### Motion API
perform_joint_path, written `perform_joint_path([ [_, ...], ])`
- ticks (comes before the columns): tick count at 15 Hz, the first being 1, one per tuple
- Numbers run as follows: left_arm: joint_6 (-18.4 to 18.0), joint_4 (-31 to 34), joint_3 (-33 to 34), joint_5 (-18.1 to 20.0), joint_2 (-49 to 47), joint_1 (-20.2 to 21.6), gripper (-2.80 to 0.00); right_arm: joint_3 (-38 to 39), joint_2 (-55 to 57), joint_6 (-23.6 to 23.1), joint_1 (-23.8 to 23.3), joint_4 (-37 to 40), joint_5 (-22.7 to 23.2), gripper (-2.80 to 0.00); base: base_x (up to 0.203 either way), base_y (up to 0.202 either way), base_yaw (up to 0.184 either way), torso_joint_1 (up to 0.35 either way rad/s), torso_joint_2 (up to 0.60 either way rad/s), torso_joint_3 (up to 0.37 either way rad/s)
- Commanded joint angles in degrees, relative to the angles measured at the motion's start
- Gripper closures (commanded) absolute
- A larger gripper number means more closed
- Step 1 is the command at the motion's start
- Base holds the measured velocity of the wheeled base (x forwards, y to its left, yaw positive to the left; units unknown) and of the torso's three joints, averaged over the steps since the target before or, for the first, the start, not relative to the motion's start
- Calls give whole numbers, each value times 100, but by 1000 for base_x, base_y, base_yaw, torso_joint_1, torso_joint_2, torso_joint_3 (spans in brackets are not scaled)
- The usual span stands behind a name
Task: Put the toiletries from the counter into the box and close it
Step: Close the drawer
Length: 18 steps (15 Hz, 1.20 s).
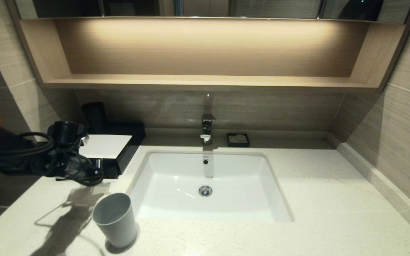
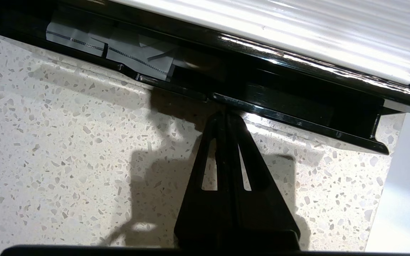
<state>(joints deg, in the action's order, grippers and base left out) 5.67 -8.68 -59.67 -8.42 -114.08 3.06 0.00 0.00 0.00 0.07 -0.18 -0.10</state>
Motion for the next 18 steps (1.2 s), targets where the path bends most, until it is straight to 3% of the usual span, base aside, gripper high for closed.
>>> perform_joint_path([
  [1,4,-58,-4,-1,-18,2,0,2,-7,0,1,0,1,0,0,0,0,0,0,0],
  [18,189,-881,0,-1,-167,2,0,9,0,0,1,0,1,0,0,0,0,0,0,0],
])
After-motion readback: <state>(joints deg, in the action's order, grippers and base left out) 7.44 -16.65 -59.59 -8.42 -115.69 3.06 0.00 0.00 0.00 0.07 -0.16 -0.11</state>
